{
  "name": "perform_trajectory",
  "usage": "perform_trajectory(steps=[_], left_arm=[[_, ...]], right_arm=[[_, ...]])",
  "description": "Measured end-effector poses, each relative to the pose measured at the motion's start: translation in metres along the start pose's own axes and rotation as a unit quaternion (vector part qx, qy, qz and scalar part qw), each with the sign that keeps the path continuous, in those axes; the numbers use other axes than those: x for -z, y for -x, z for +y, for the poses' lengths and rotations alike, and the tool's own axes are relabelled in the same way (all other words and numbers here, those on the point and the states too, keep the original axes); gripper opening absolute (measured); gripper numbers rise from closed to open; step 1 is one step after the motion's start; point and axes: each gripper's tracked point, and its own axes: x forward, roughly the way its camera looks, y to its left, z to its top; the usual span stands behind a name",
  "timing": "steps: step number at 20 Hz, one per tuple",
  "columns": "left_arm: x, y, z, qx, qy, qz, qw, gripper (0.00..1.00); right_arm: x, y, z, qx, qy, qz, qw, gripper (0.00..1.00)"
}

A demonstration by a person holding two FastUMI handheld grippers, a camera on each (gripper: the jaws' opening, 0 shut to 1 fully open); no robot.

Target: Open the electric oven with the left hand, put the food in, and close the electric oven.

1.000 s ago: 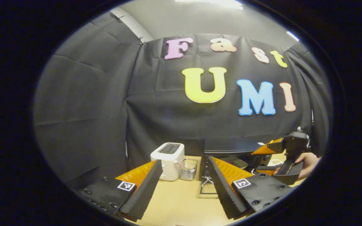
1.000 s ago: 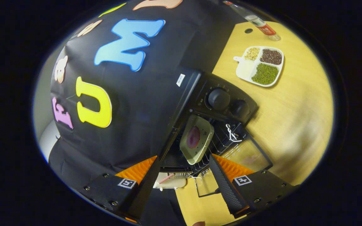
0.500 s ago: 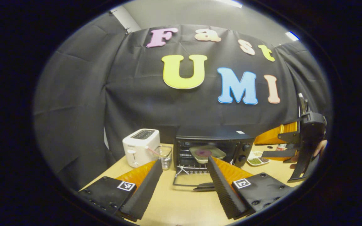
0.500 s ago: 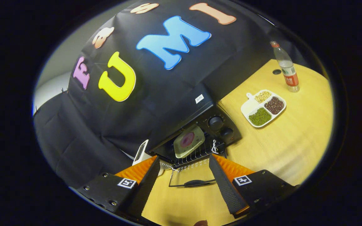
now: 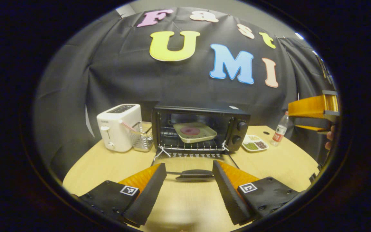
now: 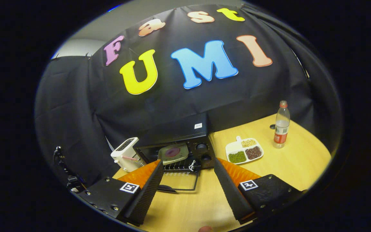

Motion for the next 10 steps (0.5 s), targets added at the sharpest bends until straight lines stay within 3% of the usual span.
perform_trajectory(steps=[3, 5, 8, 10], left_arm=[[0.027, -0.017, -0.008, 0.013, -0.002, 0.041, 0.999, 1.00], [0.044, -0.027, -0.011, 0.018, -0.003, 0.065, 0.998, 0.95], [0.064, -0.044, -0.014, 0.021, 0.004, 0.097, 0.995, 1.00], [0.074, -0.055, -0.016, 0.022, 0.006, 0.114, 0.993, 0.98]], right_arm=[[-0.008, 0.012, -0.013, 0.023, 0.010, -0.019, 1.000, 0.98], [-0.012, 0.019, -0.028, 0.045, 0.025, -0.029, 0.998, 0.98], [-0.021, 0.030, -0.047, 0.081, 0.062, -0.046, 0.994, 0.98], [-0.027, 0.038, -0.057, 0.102, 0.086, -0.053, 0.990, 0.98]])
